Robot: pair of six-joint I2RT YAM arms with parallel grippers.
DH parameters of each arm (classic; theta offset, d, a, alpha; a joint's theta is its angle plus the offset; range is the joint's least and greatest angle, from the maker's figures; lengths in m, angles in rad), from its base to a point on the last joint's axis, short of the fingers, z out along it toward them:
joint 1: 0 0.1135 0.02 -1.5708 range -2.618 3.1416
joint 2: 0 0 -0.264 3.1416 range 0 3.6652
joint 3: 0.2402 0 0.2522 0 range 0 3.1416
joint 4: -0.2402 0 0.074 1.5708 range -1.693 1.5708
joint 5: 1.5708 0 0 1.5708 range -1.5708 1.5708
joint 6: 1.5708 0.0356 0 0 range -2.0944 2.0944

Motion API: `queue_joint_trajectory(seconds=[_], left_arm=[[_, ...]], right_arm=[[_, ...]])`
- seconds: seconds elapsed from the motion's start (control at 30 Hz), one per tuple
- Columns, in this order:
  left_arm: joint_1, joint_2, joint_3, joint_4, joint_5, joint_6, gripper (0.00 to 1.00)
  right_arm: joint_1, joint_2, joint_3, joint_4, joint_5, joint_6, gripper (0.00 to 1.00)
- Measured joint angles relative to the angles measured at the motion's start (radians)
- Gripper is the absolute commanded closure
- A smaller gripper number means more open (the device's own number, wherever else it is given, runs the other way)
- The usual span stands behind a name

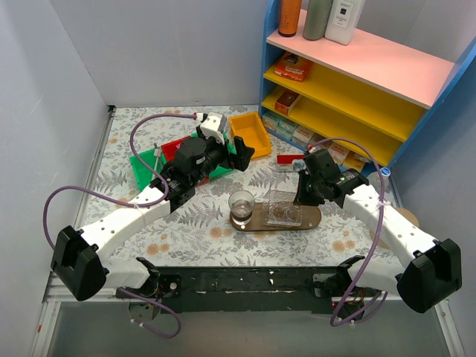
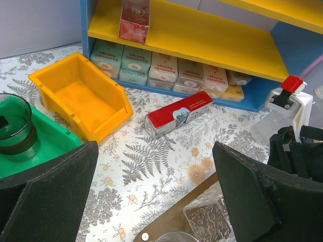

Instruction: Prepare toiletry sets of a toothbrush and toothpaste on the tray

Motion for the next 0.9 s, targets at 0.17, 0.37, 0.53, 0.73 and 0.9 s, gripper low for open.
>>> queue_joint_trajectory(seconds=[0.17, 0.37, 0.53, 0.73, 0.9], left_arm=[[0.0, 0.002, 0.0, 0.0, 0.0, 0.0, 0.02], [0.0, 0.002, 0.0, 0.0, 0.0, -0.002, 0.02], [0.0, 0.002, -0.004, 0.0, 0.0, -0.008, 0.02], [0.0, 0.002, -0.005, 0.001, 0.0, -0.012, 0.02], [0.0, 0.002, -0.011, 0.001, 0.0, -0.016, 0.02]], right_arm=[[0.003, 0.02, 0.028, -0.011, 0.018, 0.0, 0.99], [0.011, 0.036, 0.036, -0.011, 0.032, 0.001, 0.99], [0.026, 0.068, 0.042, -0.012, 0.04, 0.001, 0.99], [0.045, 0.098, 0.06, -0.021, 0.052, 0.007, 0.99], [0.059, 0.122, 0.09, -0.03, 0.072, 0.012, 0.99]])
